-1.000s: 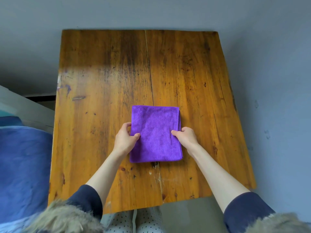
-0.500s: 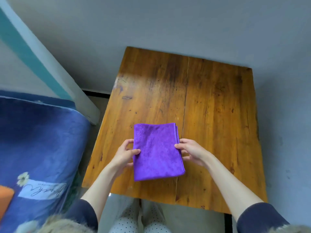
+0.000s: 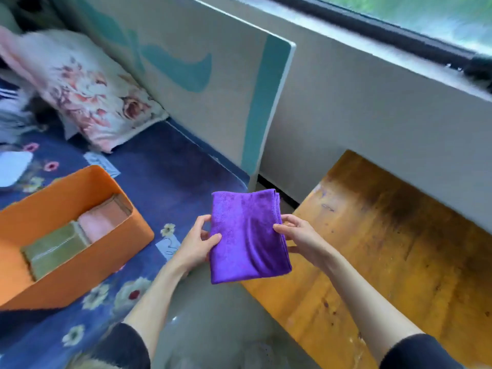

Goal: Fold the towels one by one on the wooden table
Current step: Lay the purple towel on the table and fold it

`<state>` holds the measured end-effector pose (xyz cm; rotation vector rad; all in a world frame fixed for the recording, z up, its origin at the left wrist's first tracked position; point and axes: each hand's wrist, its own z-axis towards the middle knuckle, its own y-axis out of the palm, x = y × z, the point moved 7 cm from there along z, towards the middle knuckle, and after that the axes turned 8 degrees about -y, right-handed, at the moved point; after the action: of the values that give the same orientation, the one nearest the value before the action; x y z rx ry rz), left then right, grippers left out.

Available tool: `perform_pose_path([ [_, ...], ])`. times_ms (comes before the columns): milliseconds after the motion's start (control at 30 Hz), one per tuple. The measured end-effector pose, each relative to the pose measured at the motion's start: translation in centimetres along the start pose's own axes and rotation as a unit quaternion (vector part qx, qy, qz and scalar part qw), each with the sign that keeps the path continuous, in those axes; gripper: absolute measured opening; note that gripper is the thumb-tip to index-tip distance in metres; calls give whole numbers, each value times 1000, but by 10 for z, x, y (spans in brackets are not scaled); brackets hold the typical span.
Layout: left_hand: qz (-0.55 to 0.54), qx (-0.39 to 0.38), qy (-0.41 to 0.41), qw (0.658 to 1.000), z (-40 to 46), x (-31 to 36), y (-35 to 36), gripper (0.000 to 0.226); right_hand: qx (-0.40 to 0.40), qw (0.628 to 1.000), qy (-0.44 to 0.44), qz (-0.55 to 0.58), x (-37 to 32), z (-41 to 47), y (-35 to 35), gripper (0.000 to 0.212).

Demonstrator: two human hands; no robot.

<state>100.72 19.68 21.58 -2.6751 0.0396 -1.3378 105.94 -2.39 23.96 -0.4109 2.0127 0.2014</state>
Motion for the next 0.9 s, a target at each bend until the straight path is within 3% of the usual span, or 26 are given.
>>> perform_pose_path([
  [400,-101,175,19,979,-72,-70,-263,33,-135,987,-7,-84,-57,50,281,15],
  [733,-170,240,-71,953,-54,-124,-363,33,-203,969,21,-140,-62,123,400,13],
  [900,-149,289,-127,937,-10,-146,-415,36,-226,959,60,-158,-46,192,457,20],
])
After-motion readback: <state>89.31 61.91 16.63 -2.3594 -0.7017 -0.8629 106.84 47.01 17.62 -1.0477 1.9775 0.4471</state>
